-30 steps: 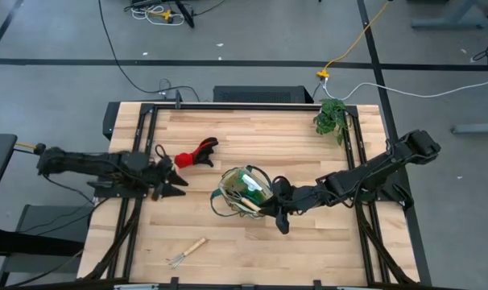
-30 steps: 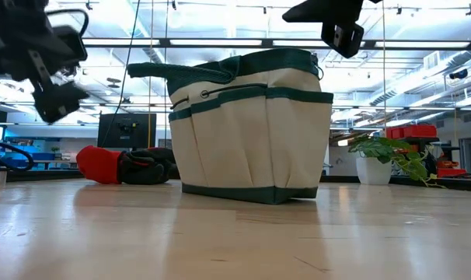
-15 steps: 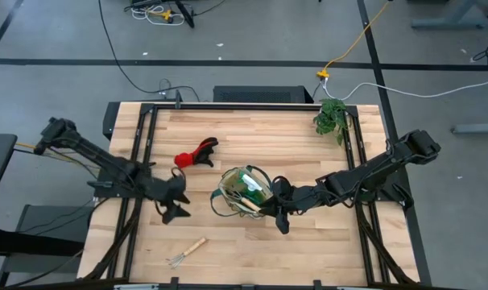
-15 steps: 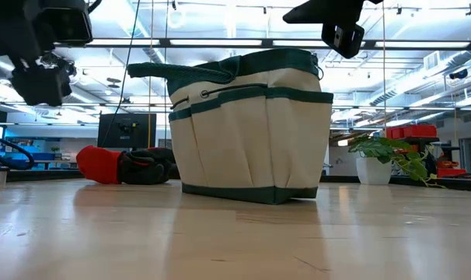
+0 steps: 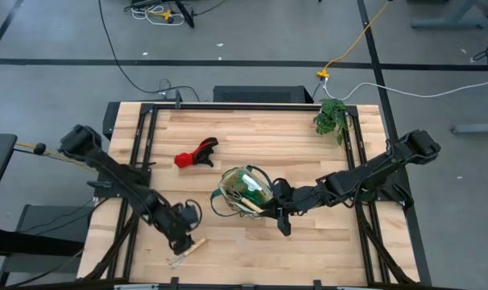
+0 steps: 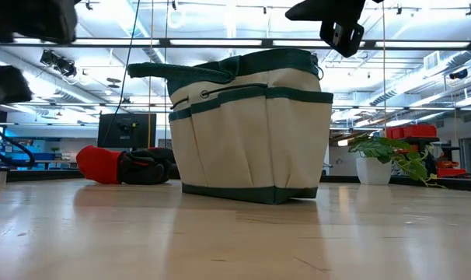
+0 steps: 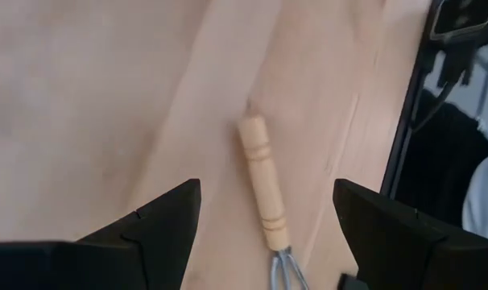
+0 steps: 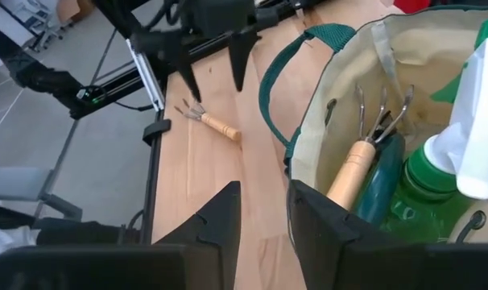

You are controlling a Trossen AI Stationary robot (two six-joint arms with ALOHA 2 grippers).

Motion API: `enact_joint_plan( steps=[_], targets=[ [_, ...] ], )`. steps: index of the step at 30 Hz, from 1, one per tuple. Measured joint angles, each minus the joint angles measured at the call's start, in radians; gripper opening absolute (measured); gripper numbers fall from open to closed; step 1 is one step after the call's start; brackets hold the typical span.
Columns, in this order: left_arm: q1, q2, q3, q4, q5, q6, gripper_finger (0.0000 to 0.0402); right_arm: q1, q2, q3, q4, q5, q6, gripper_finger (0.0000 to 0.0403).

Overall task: Pick & Place Garden tools in Gardening bag
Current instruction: Put the light brown rake into the white bag

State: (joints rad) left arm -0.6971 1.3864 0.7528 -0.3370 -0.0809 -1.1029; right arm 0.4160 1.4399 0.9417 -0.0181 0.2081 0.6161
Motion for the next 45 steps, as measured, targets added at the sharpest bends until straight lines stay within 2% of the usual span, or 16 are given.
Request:
enact_joint_plan(
  steps=[11,24,36,40,45],
  targets=[
    [-0.072,0.235,0.130,-0.151,0.085,-0.188,0.0290,0.000,0.000,0.000,0.000,-0.018,-0.026,0.0106],
    [-0.082,0.262,0.165,-0.151,0.078,-0.242,0.0290,0.001,0.000,0.000,-0.005,-0.018,-0.028,0.0106],
    [-0.078,0.323,0.169,-0.131,0.129,-0.257,0.0289,0.002,0.000,0.000,-0.007,-0.044,-0.025,0.0106],
    [-0.078,0.324,0.167,-0.135,0.131,-0.275,0.0262,0.003,0.000,0.000,-0.007,-0.044,-0.023,0.0106],
    [-0.078,0.326,0.164,-0.150,0.130,-0.282,0.0182,0.004,0.000,0.000,-0.007,-0.044,-0.027,0.0106]
  ],
)
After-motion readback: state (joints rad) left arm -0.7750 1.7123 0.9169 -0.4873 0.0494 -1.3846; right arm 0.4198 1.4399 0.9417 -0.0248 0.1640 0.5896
